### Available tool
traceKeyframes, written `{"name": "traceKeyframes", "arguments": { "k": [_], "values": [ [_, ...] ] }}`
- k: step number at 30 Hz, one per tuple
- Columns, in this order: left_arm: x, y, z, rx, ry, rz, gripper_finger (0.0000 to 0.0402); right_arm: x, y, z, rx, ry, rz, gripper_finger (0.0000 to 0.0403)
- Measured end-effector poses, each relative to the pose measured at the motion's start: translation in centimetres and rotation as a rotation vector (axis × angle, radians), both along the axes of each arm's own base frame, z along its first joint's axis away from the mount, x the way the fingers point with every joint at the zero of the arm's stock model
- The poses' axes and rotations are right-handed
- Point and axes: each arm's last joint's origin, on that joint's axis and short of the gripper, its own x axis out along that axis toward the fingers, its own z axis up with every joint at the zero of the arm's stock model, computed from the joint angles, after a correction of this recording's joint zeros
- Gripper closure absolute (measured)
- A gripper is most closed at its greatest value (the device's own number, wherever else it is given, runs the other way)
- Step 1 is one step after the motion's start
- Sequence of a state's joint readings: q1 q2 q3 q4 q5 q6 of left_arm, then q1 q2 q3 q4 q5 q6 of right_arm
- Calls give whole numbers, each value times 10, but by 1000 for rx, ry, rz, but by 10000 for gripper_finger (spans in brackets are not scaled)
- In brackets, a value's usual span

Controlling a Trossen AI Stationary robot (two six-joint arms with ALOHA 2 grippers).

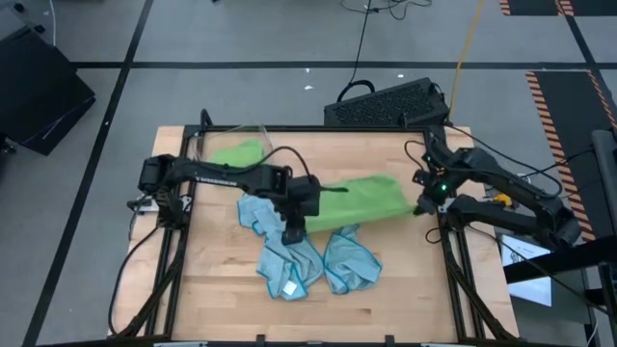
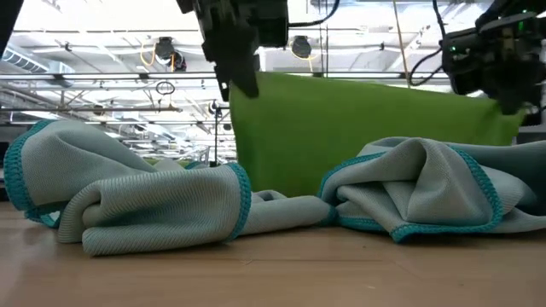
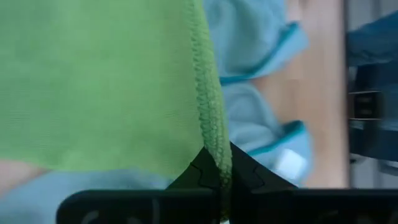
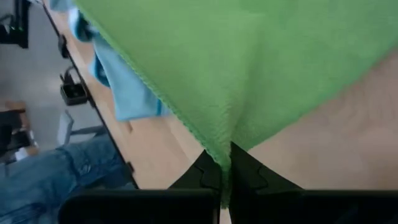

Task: Fold microfiber towels
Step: Fold the green microfiber cloth

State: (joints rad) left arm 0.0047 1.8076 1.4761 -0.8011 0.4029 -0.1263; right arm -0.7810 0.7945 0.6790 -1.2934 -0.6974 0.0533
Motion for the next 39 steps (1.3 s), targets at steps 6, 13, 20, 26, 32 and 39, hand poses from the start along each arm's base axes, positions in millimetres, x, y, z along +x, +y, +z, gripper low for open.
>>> {"name": "traceKeyframes", "arguments": {
  "k": [6,13,20,26,32,39],
  "values": [
    [-2,-10,4,12,-27,-53,398,-1,2,-2,-53,69,13,403],
    [3,20,-16,126,15,-10,393,11,-16,-8,-221,137,-62,403],
    [3,55,-48,122,117,64,391,26,-32,-18,-284,197,-106,403],
    [6,73,-48,156,67,100,398,37,-43,-29,-257,226,-135,403],
    [6,83,-48,248,57,118,385,48,-55,-36,-302,228,-189,403],
    [4,94,-48,275,57,152,397,54,-62,-42,-327,242,-215,385]
  ]
}}
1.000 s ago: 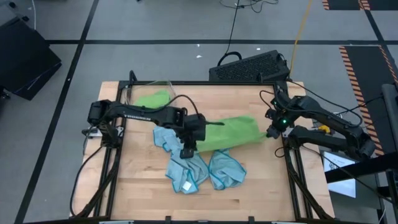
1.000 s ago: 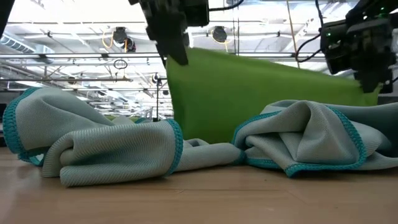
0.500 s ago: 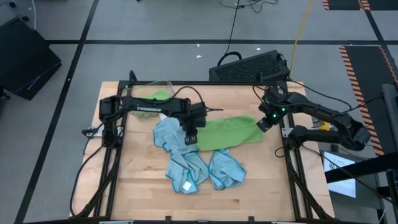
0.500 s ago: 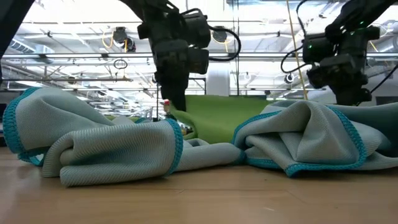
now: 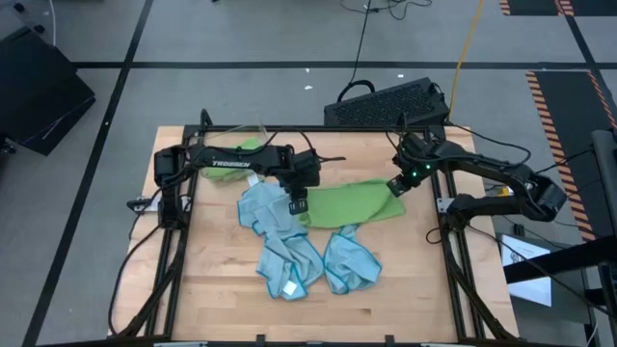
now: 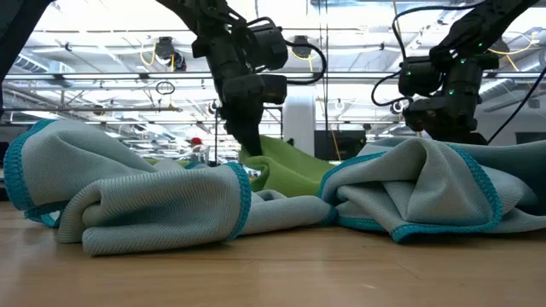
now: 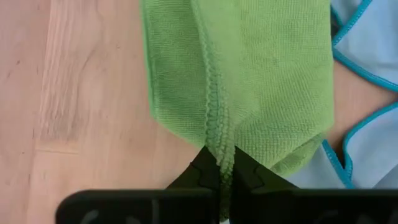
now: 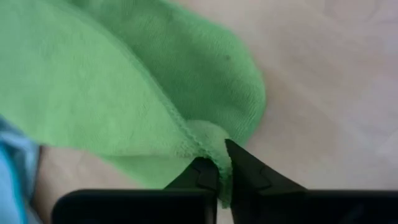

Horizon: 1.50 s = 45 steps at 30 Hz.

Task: Fold microfiber towels
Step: Fold the green microfiber cloth

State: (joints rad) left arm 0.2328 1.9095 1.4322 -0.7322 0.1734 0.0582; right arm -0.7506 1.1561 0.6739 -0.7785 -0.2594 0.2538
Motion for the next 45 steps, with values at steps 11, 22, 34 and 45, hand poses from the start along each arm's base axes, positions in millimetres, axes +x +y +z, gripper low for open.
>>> {"name": "traceKeyframes", "arguments": {
  "k": [11,22,34,45],
  "values": [
    [3,4,-3,75,4,45,361,4,-7,0,-75,3,-100,266],
    [1,8,-3,172,35,122,286,-1,-2,10,-83,-33,-143,216],
    [-19,-1,4,-143,199,544,189,-27,23,38,-85,-133,-218,216],
    [-13,-52,23,-203,127,518,188,-33,43,48,-43,-215,-133,215]
  ]
}}
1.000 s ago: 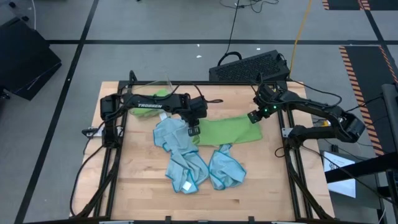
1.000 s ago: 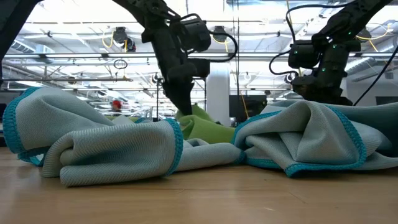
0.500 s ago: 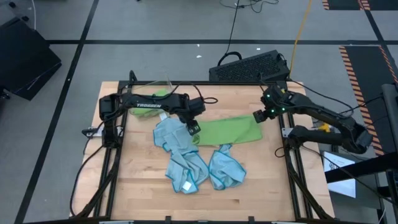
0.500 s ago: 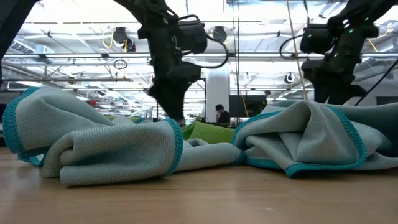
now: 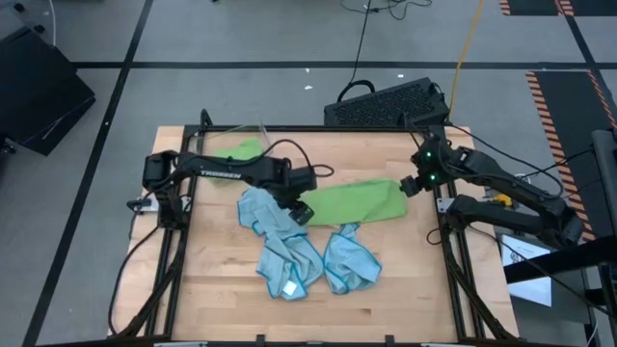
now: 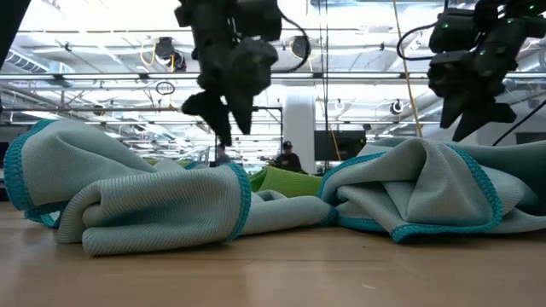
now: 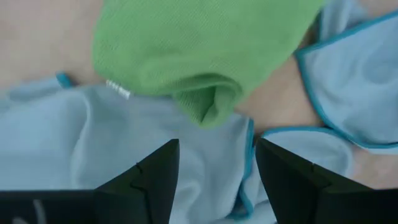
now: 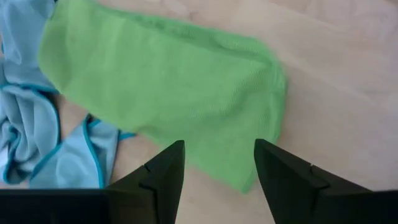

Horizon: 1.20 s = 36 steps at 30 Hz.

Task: Fold microfiber towels
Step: Fold the green microfiber cloth

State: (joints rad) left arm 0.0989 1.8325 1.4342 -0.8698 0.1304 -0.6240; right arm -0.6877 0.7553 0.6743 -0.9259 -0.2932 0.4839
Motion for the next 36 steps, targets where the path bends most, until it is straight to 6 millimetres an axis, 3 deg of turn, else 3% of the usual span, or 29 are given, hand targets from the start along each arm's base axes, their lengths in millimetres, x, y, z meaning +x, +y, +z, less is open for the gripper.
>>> {"name": "traceKeyframes", "arguments": {
  "k": [9,36],
  "values": [
    [2,-10,-1,146,-11,-166,188,-4,13,18,-28,7,112,239],
    [5,-10,0,153,-42,-166,188,-6,20,27,-48,-61,256,250]
  ]
}}
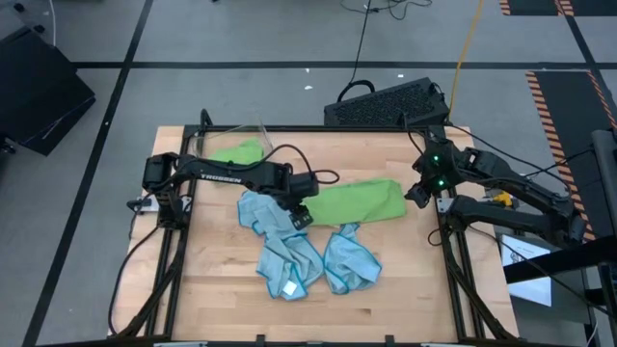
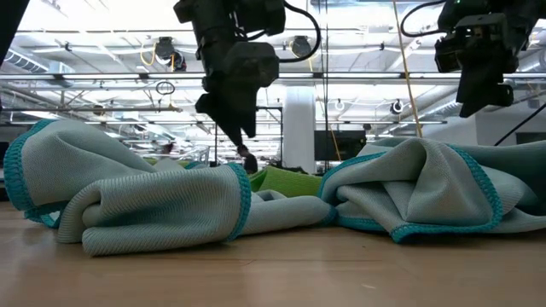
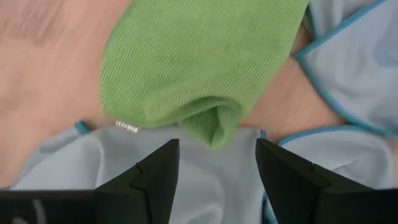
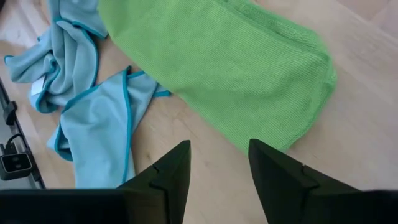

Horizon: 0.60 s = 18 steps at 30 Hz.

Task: Fold microfiber towels
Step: Fold the green microfiber cloth

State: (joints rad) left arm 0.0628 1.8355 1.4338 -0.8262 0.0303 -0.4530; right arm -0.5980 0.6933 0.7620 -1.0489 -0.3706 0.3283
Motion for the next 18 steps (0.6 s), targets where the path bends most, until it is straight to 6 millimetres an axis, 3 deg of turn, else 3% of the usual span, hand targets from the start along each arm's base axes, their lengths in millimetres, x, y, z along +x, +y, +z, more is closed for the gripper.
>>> {"name": "traceKeyframes", "arguments": {
  "k": [8,18],
  "values": [
    [16,1,7,11,-181,0,188,1,-1,0,-4,-5,-7,250],
    [42,3,30,35,-542,0,188,3,-2,2,91,-33,-159,250]
  ]
}}
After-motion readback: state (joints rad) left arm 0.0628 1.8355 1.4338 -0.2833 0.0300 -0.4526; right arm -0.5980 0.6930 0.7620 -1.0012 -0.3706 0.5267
